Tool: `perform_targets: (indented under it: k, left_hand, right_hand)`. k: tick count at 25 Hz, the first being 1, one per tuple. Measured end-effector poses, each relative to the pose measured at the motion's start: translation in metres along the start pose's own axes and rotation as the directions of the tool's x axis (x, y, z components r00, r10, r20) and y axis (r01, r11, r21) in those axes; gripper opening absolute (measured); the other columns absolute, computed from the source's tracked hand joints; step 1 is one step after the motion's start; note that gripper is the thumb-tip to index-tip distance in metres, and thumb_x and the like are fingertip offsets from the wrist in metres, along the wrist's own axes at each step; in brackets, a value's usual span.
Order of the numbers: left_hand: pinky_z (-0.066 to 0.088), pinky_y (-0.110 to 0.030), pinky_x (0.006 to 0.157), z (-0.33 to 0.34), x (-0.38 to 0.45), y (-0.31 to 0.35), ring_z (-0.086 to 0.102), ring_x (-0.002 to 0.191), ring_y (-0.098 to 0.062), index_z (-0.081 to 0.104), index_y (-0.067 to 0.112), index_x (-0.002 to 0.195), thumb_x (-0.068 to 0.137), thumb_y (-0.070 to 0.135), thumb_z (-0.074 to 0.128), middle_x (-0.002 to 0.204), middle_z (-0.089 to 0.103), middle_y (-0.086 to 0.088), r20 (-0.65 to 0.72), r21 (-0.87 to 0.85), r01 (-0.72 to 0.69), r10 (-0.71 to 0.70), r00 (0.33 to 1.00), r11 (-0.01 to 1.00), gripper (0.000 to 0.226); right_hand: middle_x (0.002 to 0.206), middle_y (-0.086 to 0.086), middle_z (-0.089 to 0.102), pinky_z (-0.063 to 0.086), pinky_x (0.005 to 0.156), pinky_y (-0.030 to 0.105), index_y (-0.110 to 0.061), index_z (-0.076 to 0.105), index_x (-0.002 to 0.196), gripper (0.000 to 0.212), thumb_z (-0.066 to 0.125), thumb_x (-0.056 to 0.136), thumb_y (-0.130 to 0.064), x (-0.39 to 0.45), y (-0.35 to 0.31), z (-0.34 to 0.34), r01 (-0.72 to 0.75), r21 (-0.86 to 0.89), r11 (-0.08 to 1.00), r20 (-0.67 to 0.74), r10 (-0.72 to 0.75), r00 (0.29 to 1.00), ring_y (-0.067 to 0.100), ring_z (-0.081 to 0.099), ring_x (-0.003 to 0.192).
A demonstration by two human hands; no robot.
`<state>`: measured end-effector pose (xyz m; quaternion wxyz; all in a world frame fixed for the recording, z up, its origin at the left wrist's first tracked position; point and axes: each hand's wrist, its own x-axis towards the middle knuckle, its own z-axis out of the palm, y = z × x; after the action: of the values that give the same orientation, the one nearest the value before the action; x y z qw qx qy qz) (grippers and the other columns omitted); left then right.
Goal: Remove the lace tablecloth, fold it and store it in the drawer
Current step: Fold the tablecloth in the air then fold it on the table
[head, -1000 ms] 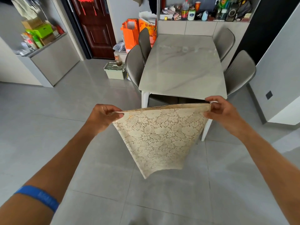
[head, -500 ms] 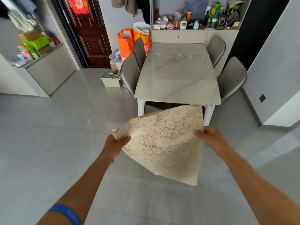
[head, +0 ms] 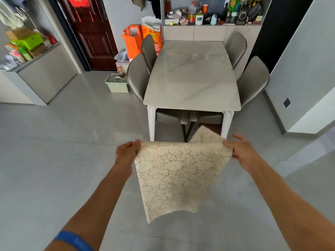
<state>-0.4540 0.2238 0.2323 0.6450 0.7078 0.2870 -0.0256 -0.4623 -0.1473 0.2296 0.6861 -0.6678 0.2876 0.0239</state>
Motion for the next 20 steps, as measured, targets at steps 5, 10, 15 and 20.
perform_targets:
  k: [5, 10, 15, 20]
  left_hand:
    - [0.049, -0.018, 0.065, 0.007, -0.005, 0.013, 0.067, 0.072, -0.012, 0.063, 0.031, 0.114, 0.076, 0.006, 0.080, 0.085, 0.071, 0.000, 0.191, -0.018, -0.147, 0.148, 0.970, 0.989, 0.048]
    - [0.044, -0.014, 0.068, 0.027, 0.003, 0.047, 0.063, 0.079, -0.007, 0.077, 0.023, 0.097, 0.075, 0.013, 0.081, 0.096, 0.073, 0.001, 0.311, 0.551, -0.520, 0.417, 0.854, 0.653, 0.024]
    - [0.046, -0.036, 0.090, 0.054, 0.025, 0.085, 0.052, 0.104, -0.015, 0.076, 0.025, 0.084, 0.077, 0.022, 0.081, 0.111, 0.059, 0.009, 0.315, 0.620, -0.607, 0.551, 0.773, 0.497, 0.010]
    - [0.043, -0.007, 0.053, 0.075, 0.088, 0.140, 0.056, 0.056, 0.003, 0.068, 0.025, 0.068, 0.079, 0.014, 0.079, 0.060, 0.066, 0.014, 0.350, 0.227, -0.546, 0.456, 0.818, 0.806, 0.019]
  right_hand:
    - [0.116, 0.013, 0.066, 0.050, 0.089, 0.043, -0.032, 0.069, 0.097, 0.028, 0.075, 0.079, -0.011, 0.005, 0.003, -0.010, 0.102, -0.063, 0.993, 0.041, -0.100, 0.994, 0.026, 0.062, 0.098]
    - [0.095, 0.002, 0.062, 0.040, 0.075, 0.028, -0.016, 0.071, 0.105, 0.023, 0.076, 0.082, -0.017, 0.025, -0.022, -0.022, 0.446, -0.741, 0.502, 0.296, -0.351, 0.888, 0.023, 0.060, 0.089]
    - [0.096, -0.002, 0.057, 0.046, 0.077, 0.031, -0.012, 0.069, 0.091, 0.013, 0.072, 0.086, -0.023, 0.056, -0.066, -0.038, 0.505, -0.724, 0.470, 0.291, -0.456, 0.841, 0.017, 0.055, 0.087]
    - [0.080, -0.001, 0.075, 0.053, 0.068, 0.014, -0.012, 0.068, 0.089, 0.025, 0.080, 0.072, -0.025, 0.104, -0.124, -0.030, 0.451, -0.073, 0.889, 0.182, -0.433, 0.883, 0.008, 0.068, 0.074]
